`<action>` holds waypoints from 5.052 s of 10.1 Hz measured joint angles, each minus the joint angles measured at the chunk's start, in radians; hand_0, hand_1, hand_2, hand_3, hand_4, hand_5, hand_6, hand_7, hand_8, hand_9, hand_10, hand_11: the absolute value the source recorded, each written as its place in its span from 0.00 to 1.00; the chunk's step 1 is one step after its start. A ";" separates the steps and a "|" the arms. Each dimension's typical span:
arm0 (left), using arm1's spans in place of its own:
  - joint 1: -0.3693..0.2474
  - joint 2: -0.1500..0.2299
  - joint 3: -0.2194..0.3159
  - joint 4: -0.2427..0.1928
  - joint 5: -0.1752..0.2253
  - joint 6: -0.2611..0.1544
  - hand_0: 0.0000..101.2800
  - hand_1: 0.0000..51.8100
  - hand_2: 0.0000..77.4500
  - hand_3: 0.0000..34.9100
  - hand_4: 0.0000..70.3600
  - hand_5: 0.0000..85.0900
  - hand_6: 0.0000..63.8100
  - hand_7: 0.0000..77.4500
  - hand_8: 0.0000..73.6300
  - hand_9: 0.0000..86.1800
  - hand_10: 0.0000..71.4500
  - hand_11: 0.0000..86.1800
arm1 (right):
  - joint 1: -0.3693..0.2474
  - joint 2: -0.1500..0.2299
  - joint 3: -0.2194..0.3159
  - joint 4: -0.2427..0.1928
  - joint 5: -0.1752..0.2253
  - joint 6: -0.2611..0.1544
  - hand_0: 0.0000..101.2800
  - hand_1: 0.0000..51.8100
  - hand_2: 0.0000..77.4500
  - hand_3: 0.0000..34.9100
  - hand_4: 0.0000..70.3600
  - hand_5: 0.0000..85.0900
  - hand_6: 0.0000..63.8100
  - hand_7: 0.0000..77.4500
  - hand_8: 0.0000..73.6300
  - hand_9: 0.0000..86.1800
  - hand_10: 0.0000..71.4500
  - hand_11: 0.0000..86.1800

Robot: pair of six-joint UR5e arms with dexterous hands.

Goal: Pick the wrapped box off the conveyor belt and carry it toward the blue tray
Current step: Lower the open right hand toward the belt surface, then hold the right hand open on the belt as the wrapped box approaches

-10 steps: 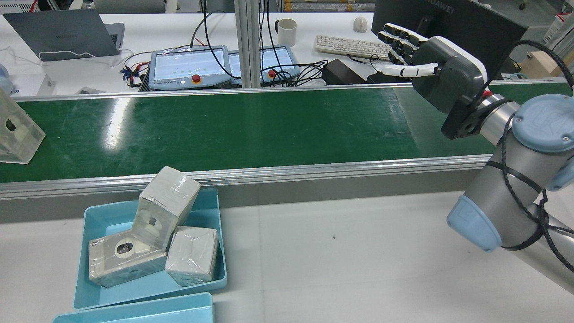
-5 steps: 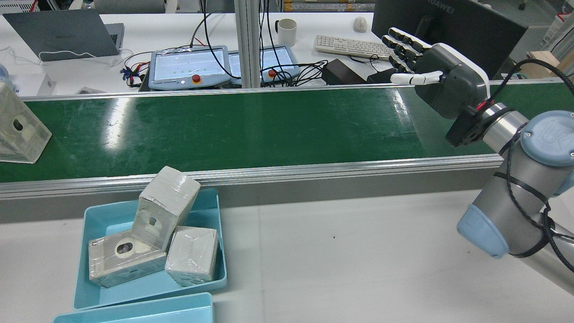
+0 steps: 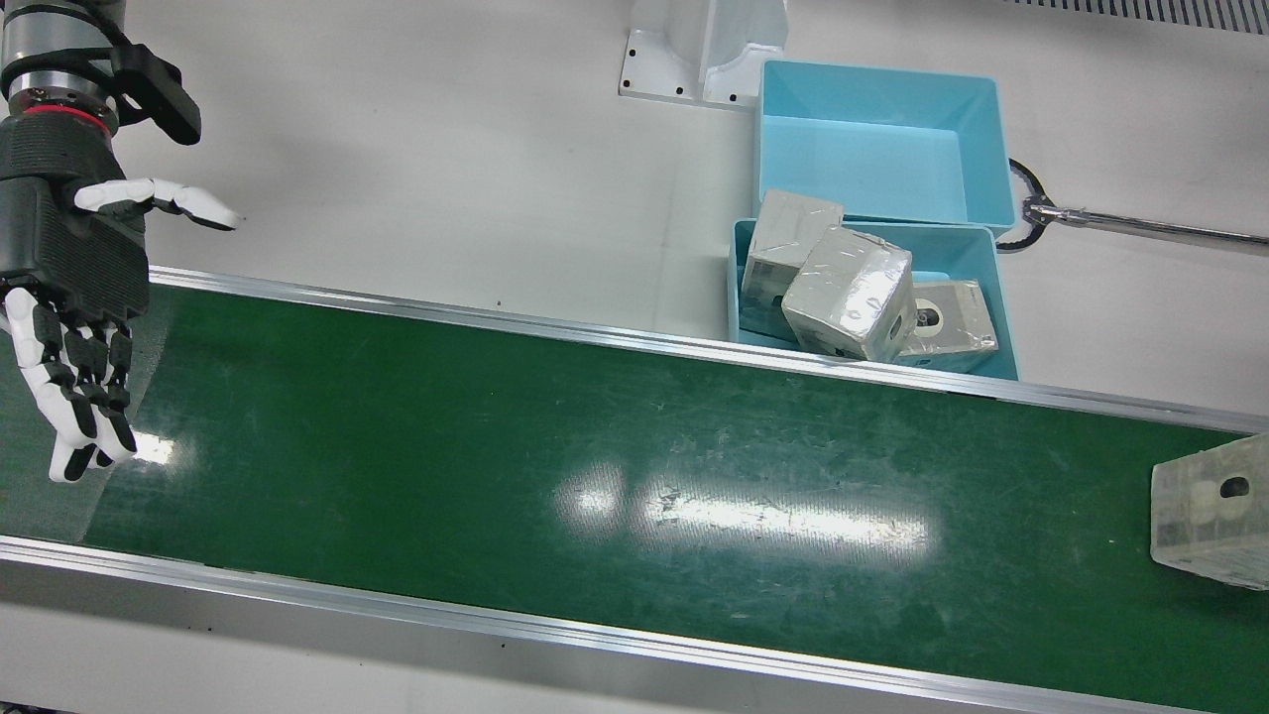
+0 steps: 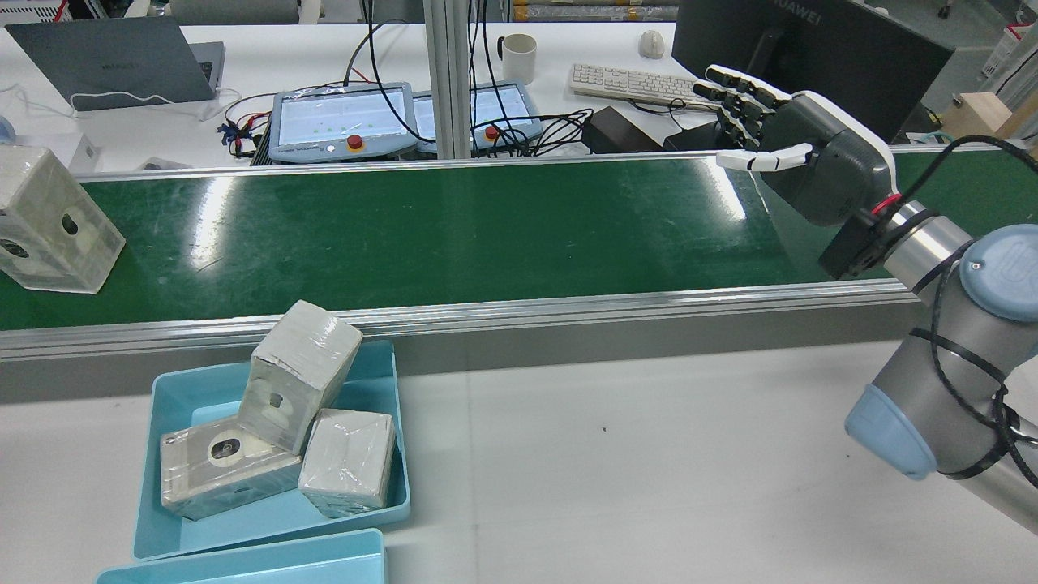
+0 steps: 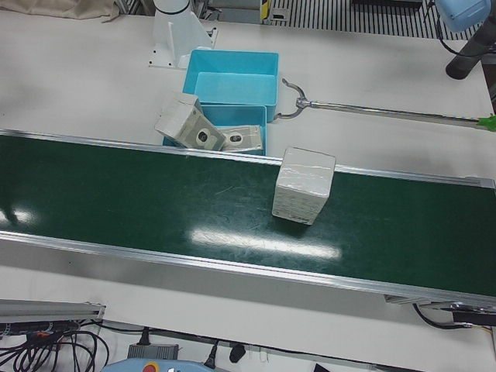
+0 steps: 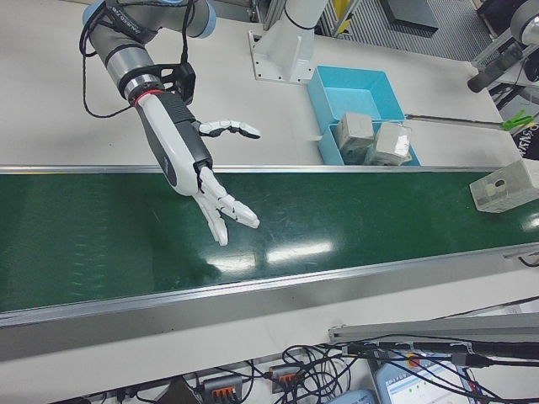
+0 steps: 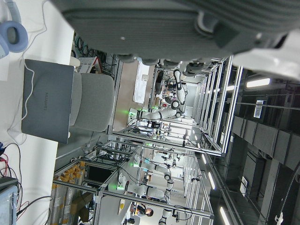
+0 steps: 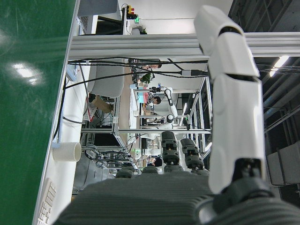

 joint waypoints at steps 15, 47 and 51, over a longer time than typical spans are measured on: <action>0.000 0.000 0.000 0.000 0.000 0.000 0.00 0.00 0.01 0.00 0.00 0.01 0.00 0.01 0.01 0.00 0.01 0.00 | -0.005 -0.005 0.009 0.074 -0.025 0.010 0.47 0.33 0.21 0.04 0.05 0.13 0.01 0.15 0.00 0.05 0.02 0.03; 0.000 0.000 0.000 0.000 0.000 0.000 0.00 0.00 0.01 0.00 0.00 0.01 0.00 0.01 0.01 0.00 0.01 0.00 | -0.044 -0.016 -0.024 0.113 -0.023 0.009 0.47 0.33 0.22 0.04 0.09 0.15 0.04 0.17 0.01 0.04 0.00 0.02; 0.000 0.000 0.000 0.000 0.000 0.000 0.00 0.00 0.01 0.00 0.00 0.01 0.00 0.01 0.01 0.00 0.01 0.00 | -0.053 -0.016 -0.032 0.117 -0.024 0.010 0.47 0.33 0.23 0.04 0.08 0.19 0.05 0.20 0.01 0.06 0.00 0.02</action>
